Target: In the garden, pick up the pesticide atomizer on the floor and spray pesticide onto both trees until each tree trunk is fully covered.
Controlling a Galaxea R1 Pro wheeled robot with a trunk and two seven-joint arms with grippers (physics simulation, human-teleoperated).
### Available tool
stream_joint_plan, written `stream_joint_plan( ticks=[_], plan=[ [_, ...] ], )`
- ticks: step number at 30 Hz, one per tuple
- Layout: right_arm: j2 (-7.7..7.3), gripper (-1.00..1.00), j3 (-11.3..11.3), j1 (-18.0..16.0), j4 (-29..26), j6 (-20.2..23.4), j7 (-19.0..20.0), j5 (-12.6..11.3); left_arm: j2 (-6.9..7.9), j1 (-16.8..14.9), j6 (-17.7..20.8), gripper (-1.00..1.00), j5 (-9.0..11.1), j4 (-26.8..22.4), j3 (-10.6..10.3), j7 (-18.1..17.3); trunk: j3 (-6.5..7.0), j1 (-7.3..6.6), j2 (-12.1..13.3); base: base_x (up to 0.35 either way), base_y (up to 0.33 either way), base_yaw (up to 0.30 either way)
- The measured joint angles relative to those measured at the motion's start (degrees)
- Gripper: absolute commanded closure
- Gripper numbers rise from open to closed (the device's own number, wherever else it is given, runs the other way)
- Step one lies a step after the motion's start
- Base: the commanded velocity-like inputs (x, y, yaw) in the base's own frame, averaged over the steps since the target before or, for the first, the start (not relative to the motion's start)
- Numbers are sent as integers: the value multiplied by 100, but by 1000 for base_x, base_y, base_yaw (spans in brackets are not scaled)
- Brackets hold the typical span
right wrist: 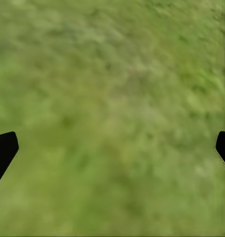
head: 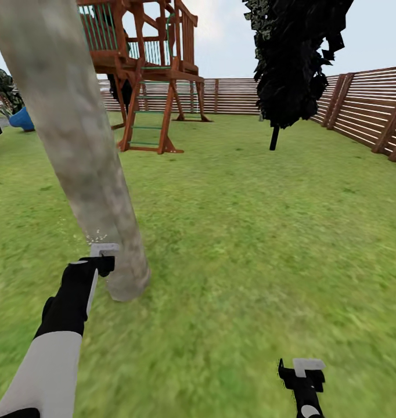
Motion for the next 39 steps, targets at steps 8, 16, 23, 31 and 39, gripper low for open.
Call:
stream_joint_plan(
  ticks=[8,16,23,31,39],
  plan=[
    [0,-100,0,0,-1,0,-3,0,28,60,-12,100,-24,12,1,30,0,0,0,90,-273,42],
    [9,-100,0,0,0,0,-3,0,57,94,-35,100,-41,100,59,76,0,0,0,90,-273,267],
    [9,-100,0,0,0,0,1,0,347,367,-45,100,-13,276,103,105,0,0,0,198,-208,67],
    [9,-100,0,0,0,0,5,0,370,412,-113,100,-52,567,154,115,0,0,0,55,-119,0],
    [35,-100,8,1,9,0,6,0,500,674,-140,100,42,804,282,108,0,0,0,0,-1,0]
  ],
)
